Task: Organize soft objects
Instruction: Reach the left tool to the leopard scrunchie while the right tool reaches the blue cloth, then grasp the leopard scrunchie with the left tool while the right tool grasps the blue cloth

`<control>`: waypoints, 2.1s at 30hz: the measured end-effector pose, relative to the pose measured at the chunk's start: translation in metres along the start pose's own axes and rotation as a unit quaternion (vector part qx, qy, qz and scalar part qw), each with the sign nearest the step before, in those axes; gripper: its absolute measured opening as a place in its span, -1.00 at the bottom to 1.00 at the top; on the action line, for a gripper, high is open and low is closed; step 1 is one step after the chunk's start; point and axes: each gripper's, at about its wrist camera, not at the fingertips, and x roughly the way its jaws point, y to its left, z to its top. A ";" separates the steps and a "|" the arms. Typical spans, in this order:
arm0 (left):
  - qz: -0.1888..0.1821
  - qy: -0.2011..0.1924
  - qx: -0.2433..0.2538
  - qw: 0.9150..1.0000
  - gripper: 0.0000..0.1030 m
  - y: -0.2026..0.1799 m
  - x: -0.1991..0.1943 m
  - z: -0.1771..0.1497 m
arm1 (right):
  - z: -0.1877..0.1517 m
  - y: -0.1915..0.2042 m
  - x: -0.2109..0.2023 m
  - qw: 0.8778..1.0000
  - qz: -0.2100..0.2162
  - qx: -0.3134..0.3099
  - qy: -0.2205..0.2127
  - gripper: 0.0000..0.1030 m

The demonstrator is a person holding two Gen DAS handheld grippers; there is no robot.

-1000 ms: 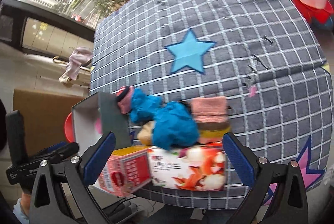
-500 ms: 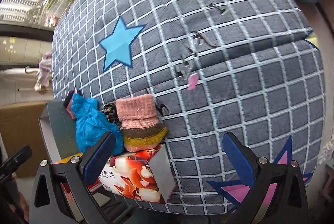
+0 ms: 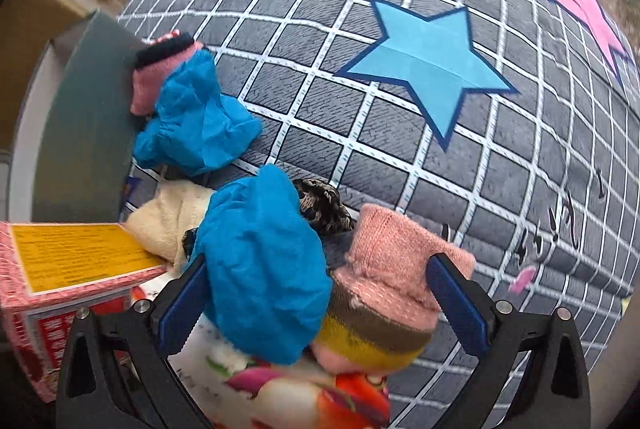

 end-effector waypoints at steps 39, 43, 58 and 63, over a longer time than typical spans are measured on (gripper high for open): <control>-0.052 0.059 0.020 0.997 0.99 -0.149 0.139 0.071 | -0.117 -0.224 -0.063 0.938 0.028 0.336 -0.073 1.00; -0.053 0.055 0.005 0.997 0.99 -0.151 0.146 0.067 | -0.086 -0.236 -0.066 0.945 0.005 0.314 -0.091 1.00; -0.054 0.047 -0.034 0.997 1.00 -0.160 0.182 0.075 | 0.027 -0.246 -0.013 0.974 -0.044 0.211 -0.074 1.00; -0.053 0.045 -0.037 0.997 1.00 -0.168 0.184 0.085 | 0.035 -0.248 0.001 0.977 -0.056 0.200 -0.055 0.97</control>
